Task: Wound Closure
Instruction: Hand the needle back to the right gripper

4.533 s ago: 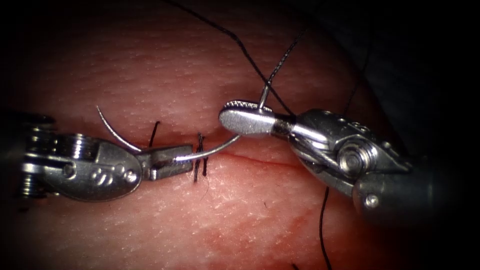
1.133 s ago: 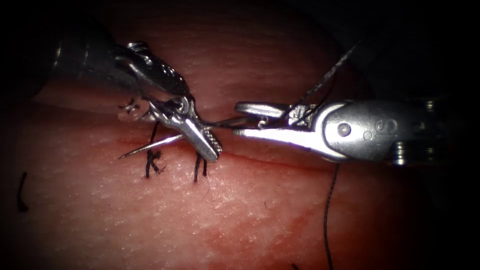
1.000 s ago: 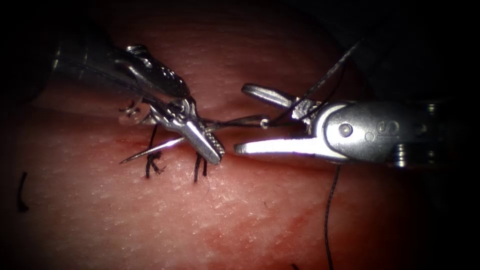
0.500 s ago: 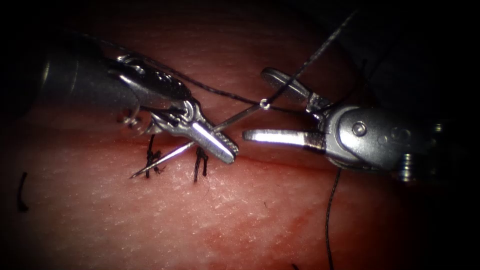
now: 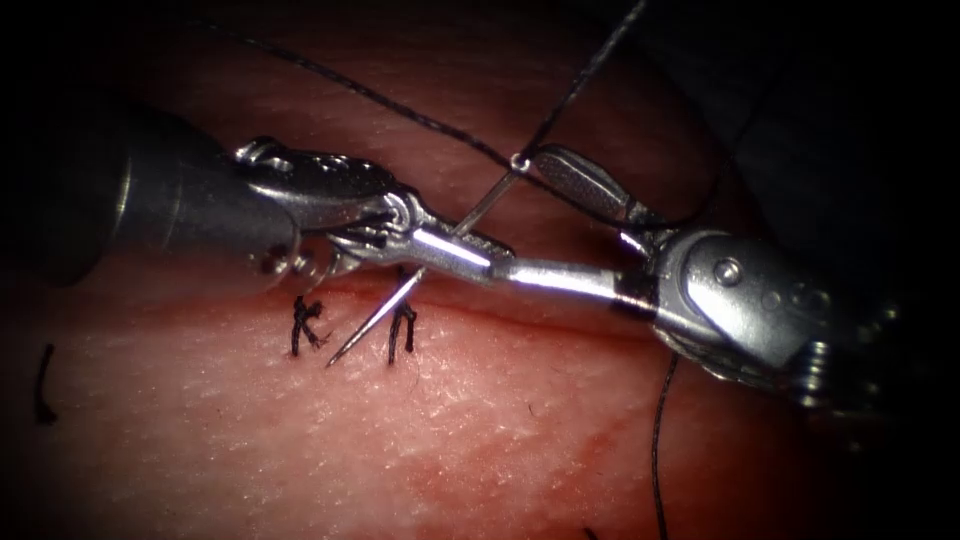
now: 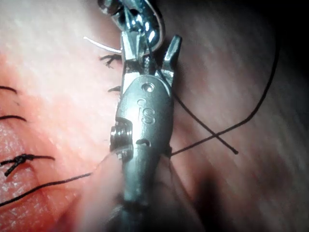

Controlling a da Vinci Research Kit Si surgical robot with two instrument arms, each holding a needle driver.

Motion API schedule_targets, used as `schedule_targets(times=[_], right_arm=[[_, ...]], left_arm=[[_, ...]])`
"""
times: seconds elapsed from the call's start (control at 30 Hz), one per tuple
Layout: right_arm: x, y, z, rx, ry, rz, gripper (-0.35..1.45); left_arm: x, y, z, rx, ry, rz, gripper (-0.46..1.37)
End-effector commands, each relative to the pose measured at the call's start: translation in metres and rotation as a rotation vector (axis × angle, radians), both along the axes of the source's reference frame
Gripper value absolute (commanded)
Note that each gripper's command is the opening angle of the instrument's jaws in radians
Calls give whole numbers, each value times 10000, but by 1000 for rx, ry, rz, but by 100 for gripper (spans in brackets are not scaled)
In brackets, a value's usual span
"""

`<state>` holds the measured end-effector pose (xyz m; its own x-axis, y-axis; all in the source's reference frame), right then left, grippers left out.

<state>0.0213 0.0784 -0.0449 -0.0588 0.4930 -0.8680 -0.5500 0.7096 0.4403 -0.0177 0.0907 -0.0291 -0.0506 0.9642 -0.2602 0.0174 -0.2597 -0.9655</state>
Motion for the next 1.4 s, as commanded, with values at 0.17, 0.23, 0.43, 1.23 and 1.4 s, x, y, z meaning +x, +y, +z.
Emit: schedule_targets(times=[0.17, 0.23, 0.43, 1.23, 1.4], right_arm=[[1, 7, 1, 21, -60, 14, 85], [1, 8, 1, 23, -69, 18, 84], [7, 7, 0, -8, -106, 17, 76], [22, 10, -2, -94, -231, -32, 42], [28, 9, -2, -103, -234, -47, 39]], left_arm=[[-1, -3, 5, -2, -21, -56, -35], [0, -3, 5, -1, -24, -65, -35], [0, 0, 4, 8, -51, -134, -35], [-10, -5, 10, -49, -55, -202, -35], [-11, -5, 10, -60, -53, -203, -35]])
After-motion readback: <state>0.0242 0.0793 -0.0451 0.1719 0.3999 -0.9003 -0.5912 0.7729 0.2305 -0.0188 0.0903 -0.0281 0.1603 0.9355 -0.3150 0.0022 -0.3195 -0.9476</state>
